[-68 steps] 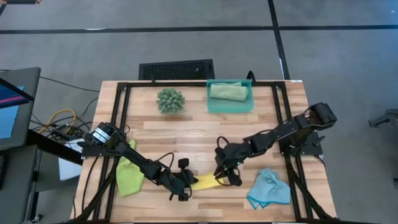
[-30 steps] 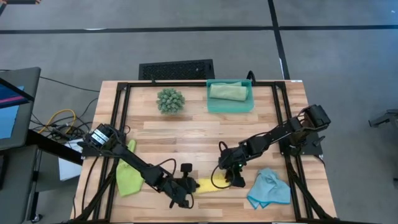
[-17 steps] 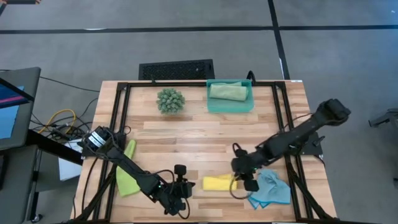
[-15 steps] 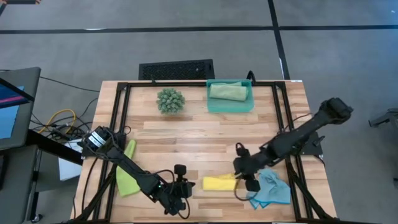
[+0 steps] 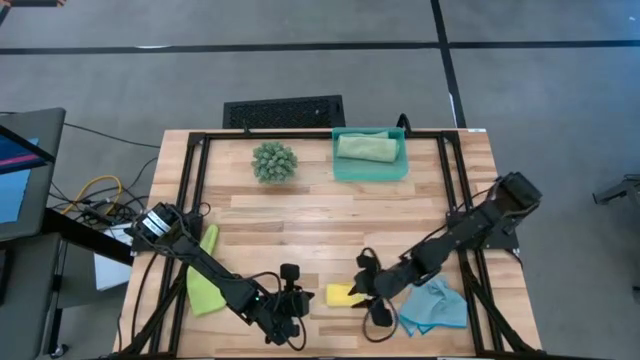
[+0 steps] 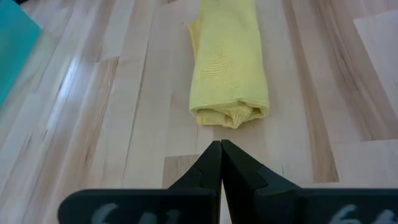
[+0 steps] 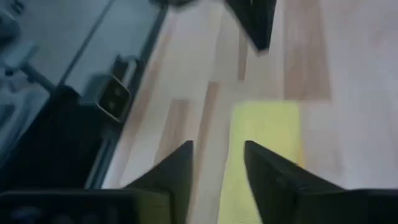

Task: Roll microfiber towels into tight, uniform cylinder then place into a basket
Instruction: Put the yellow microfiber cloth into the green organizer bin

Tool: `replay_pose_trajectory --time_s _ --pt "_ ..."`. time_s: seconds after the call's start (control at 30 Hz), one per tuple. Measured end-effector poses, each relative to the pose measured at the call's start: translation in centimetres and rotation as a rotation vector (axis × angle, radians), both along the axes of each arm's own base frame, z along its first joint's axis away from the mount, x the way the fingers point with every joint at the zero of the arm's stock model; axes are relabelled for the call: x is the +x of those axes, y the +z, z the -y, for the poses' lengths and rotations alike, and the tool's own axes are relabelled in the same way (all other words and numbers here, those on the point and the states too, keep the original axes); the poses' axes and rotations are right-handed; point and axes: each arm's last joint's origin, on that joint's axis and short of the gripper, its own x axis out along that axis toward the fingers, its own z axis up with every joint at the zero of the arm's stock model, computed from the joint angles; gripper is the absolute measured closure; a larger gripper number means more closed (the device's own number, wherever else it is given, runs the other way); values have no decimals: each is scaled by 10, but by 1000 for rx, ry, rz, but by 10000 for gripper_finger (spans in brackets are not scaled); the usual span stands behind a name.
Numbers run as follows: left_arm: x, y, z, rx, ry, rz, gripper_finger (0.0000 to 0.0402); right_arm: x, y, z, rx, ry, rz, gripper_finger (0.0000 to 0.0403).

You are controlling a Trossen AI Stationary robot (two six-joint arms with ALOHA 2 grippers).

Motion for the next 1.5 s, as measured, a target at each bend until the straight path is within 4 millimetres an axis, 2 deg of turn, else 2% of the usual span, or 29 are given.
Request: replay_pose_trajectory --time_s 0.13,0.27,0.4,0.7,0.83,1.03,1.27,1.4,1.5 --pt "0 0 0 0 1 -1 401 16 -9 2 14 23 -106 141" --pt "0 0 0 1 0 -2 401 27 -12 6 -58 -66 -235 108" --pt "0 0 0 -5 -6 -9 401 29 -17 1 -166 -126 -279 104" --pt "0 -1 0 -15 -14 -16 401 27 -39 -16 -195 -99 -320 104" --pt "0 -1 0 -15 -13 -17 401 26 -43 -20 -210 -94 -320 110" --pt "0 -2 0 -16 -13 -18 401 25 -42 -20 -214 -73 -320 156" --pt "0 -2 0 -22 -19 -23 401 26 -41 -19 -220 -27 -315 275" --pt "0 -2 1 -32 -27 -31 401 27 -31 -13 -219 -11 -304 341" --pt "0 -2 1 -32 -28 -31 401 27 -13 -4 -211 -17 -267 371"
